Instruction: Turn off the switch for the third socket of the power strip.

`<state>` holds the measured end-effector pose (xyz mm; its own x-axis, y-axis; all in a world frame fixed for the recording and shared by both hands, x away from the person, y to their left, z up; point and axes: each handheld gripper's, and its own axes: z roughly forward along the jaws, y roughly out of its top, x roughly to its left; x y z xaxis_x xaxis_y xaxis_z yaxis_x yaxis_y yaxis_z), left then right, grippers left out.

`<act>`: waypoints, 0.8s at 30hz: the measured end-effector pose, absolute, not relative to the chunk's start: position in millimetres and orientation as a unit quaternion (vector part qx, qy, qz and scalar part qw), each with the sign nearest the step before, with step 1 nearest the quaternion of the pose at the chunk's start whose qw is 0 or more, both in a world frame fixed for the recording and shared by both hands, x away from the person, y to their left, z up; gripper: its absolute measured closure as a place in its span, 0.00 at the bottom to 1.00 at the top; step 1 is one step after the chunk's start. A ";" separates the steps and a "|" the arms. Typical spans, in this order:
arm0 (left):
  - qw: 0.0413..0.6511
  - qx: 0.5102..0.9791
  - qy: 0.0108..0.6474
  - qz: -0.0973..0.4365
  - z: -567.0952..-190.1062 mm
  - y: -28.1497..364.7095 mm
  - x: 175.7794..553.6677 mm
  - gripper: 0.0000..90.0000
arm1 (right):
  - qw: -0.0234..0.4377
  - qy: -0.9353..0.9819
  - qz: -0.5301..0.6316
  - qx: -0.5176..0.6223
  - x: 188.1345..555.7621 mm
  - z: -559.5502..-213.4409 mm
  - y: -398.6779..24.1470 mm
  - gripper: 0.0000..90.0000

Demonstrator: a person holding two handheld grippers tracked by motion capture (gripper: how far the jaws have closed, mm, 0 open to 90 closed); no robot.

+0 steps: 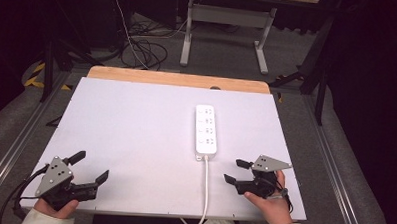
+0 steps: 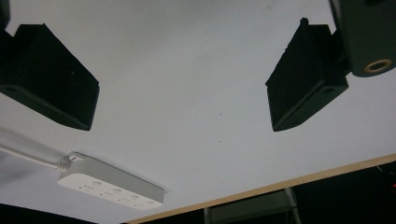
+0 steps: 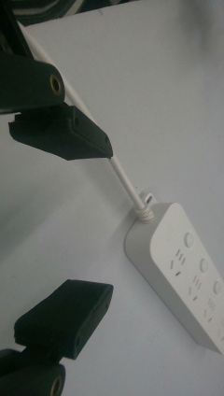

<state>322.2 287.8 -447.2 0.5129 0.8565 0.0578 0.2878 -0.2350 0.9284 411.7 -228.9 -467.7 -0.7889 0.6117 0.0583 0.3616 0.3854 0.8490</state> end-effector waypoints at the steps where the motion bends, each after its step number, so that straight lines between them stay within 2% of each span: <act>1: 0.477 0.727 0.393 0.298 -447.2 287.8 322.2 0.11 | 0.133 0.824 0.464 0.298 411.8 -469.5 -229.4 0.33; 9: 0.477 0.725 0.395 0.302 -447.5 290.4 318.8 0.10 | 0.133 0.835 0.437 0.307 407.1 -483.4 -232.6 0.32; 14: 0.477 0.722 0.392 0.312 -447.1 290.0 318.8 0.10 | 0.152 0.819 0.459 0.309 406.2 -474.6 -235.4 0.32; 24: 0.471 0.729 0.388 0.310 -449.9 288.1 321.0 0.10 | 0.158 0.824 0.450 0.305 405.7 -476.0 -235.5 0.32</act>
<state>321.0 288.1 -449.9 0.5063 0.8580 0.0868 0.2745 -0.2557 0.9270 405.7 -235.5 -476.0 -0.7644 0.6445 0.0147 0.3608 0.4089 0.8382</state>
